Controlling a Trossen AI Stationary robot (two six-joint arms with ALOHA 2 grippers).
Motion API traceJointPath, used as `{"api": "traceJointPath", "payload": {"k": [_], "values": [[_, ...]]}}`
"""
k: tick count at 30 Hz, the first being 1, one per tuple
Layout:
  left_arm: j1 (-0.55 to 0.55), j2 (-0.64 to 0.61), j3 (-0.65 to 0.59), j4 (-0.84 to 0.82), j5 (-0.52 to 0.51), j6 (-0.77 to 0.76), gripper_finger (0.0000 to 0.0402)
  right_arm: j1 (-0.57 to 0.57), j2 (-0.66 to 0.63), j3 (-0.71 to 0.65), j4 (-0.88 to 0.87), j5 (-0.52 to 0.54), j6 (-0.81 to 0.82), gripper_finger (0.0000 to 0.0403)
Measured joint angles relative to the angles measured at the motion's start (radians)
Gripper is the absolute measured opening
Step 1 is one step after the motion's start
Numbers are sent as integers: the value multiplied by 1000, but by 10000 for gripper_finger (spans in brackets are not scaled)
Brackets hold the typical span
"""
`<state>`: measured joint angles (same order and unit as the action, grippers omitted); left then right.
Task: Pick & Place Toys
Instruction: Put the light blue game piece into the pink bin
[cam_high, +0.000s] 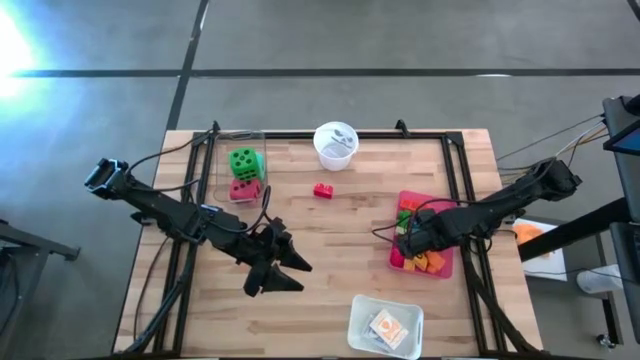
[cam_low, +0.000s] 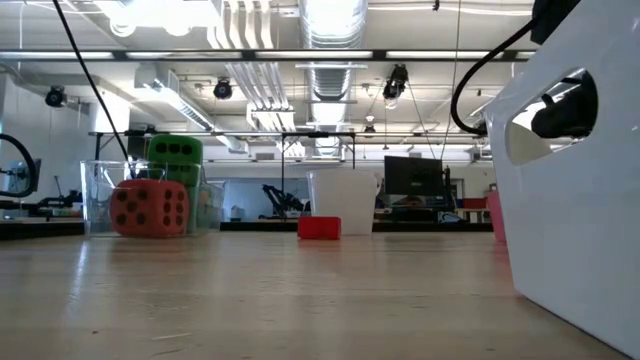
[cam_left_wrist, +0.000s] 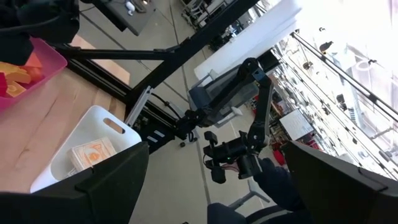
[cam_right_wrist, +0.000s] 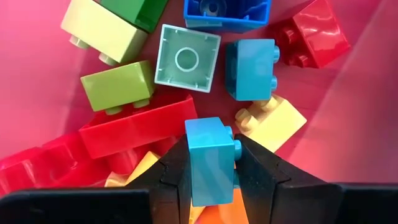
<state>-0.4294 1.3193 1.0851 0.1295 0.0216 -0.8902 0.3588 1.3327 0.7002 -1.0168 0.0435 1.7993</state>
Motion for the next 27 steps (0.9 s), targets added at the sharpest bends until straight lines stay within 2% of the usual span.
{"api": "traceJointPath", "payload": {"k": [7,13,27], "values": [[0,0,0,0,0,0,379,1,4,-5,-8,-45,10,90],[0,0,0,0,-3,0,379,1,11,-7,-38,-38,46,90],[1,0,0,0,-7,0,379,1,31,-33,60,-30,31,90]]}}
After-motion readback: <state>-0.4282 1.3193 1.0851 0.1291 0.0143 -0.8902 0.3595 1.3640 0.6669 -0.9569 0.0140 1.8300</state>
